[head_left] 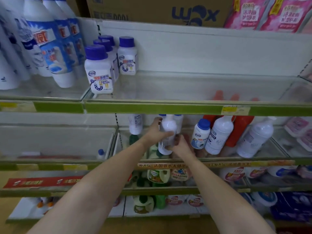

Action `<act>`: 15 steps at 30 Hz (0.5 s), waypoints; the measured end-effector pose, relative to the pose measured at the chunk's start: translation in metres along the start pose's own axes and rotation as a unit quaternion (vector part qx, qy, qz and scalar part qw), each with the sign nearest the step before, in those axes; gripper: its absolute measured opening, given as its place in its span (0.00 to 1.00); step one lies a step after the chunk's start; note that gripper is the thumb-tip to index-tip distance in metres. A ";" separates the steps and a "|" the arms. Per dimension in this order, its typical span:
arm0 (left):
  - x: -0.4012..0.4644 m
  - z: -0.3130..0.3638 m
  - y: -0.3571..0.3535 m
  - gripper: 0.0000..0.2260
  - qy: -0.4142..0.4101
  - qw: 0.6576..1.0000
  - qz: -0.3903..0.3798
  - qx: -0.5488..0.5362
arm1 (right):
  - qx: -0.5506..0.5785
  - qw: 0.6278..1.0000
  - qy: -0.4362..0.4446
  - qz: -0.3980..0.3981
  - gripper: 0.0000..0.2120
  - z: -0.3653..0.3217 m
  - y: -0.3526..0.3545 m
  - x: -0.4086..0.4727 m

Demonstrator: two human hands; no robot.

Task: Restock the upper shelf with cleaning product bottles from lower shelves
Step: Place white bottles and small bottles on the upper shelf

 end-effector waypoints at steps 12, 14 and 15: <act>0.014 -0.011 -0.002 0.33 -0.039 0.998 0.045 0.016 | -0.008 0.998 -0.020 0.053 0.43 0.010 -0.029 0.031; 0.007 -0.012 0.000 0.32 -0.036 0.998 0.059 0.004 | -0.004 0.998 -0.015 0.064 0.42 0.013 -0.032 0.025; 0.003 -0.013 0.001 0.31 -0.033 0.997 0.069 -0.007 | -0.001 0.997 -0.007 0.072 0.41 0.012 -0.032 0.021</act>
Point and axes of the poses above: each hand's wrist, its own x-axis towards the middle knuckle, its own y-axis out of the back of the hand, z = x × y, the point moved 10 cm from there along x, towards the middle knuckle, and after that the axes turned 7 degrees about -y, right-handed, at the moved point
